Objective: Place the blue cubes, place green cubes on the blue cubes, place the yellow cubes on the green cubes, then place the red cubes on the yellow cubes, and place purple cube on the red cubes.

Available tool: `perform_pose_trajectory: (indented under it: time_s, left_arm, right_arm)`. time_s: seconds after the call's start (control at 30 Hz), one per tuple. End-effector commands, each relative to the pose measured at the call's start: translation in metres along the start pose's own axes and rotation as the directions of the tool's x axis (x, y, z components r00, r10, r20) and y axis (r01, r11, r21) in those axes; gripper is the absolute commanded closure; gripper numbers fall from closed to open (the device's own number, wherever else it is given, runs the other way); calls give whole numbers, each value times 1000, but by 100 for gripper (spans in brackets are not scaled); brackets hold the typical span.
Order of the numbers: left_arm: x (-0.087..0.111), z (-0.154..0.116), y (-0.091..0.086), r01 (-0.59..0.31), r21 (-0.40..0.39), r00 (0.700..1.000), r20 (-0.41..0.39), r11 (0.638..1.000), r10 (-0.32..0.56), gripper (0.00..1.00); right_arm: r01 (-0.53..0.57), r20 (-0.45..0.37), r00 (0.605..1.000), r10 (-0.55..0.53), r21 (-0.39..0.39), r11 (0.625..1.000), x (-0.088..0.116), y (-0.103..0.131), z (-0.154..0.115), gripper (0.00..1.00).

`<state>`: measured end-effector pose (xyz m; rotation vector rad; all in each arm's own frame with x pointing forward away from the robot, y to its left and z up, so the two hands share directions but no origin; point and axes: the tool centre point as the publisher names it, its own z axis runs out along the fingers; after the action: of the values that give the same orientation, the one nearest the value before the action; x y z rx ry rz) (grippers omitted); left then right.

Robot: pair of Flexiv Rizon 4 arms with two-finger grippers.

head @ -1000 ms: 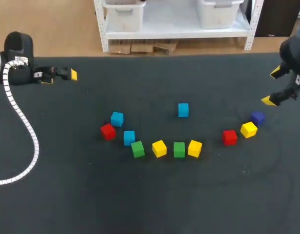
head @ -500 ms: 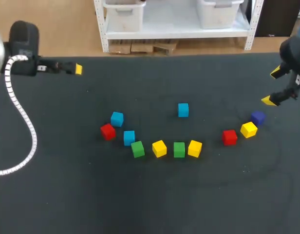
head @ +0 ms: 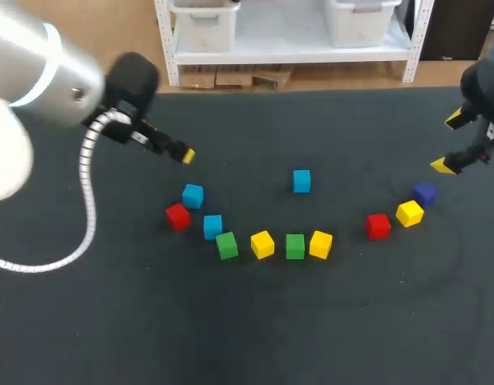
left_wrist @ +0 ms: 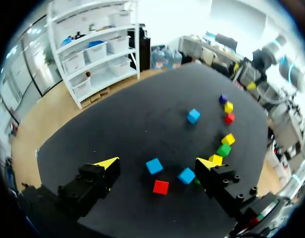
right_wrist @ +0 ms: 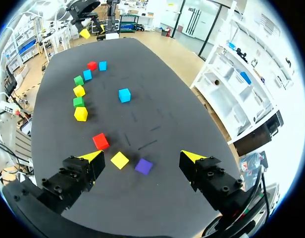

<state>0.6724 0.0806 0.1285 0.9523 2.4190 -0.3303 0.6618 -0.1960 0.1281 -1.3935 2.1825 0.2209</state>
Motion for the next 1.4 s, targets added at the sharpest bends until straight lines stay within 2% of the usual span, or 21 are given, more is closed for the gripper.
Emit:
perform_pose_trajectory:
  time_s: [0.03, 0.17, 0.33, 0.47, 0.6, 0.93, 1.0, 1.1, 1.23, 1.4]
  left_arm:
    - [-3, 46, 1, -139, 27, 920, -366, 990, 139, 0]
    - [6, 72, 7, -94, -6, 906, -416, 996, 83, 0]
    - [19, 94, 16, 71, -97, 890, -443, 993, -107, 0]
    - [27, 111, 20, 165, -151, 871, -442, 975, -216, 0]
    - [30, 120, 21, 194, -161, 861, -444, 968, -247, 0]
    - [29, 120, 20, 245, -227, 843, -429, 942, -323, 0]
    - [30, 120, 20, 246, -231, 842, -430, 941, -325, 0]
    - [32, 120, 18, 245, -232, 835, -443, 941, -327, 6]
    - [37, 119, 16, 253, -238, 823, -456, 938, -338, 4]
    - [42, 120, 18, 267, -237, 817, -458, 934, -350, 7]
  right_arm:
    - [0, 1, 1000, 0, -4, 1000, 0, -1, 1, 0]
    - [0, 1, 1000, 0, -4, 1000, 0, -1, 1, 0]
    - [0, 1, 1000, 0, -4, 1000, 0, -1, 1, 0]
    - [0, 1, 1000, 0, -4, 1000, 0, -1, 1, 0]
    - [0, 1, 1000, 0, -4, 1000, 0, -1, 1, 0]
    - [0, 1, 1000, 0, -4, 1000, 0, -1, 1, 0]
    - [0, 1, 1000, 0, -4, 1000, 0, -1, 1, 0]
    - [0, 1, 1000, 0, -4, 1000, 0, -1, 1, 0]
    - [0, 1, 1000, 0, -4, 1000, 0, -1, 1, 0]
    - [0, 1, 1000, 0, -4, 1000, 0, -1, 1, 0]
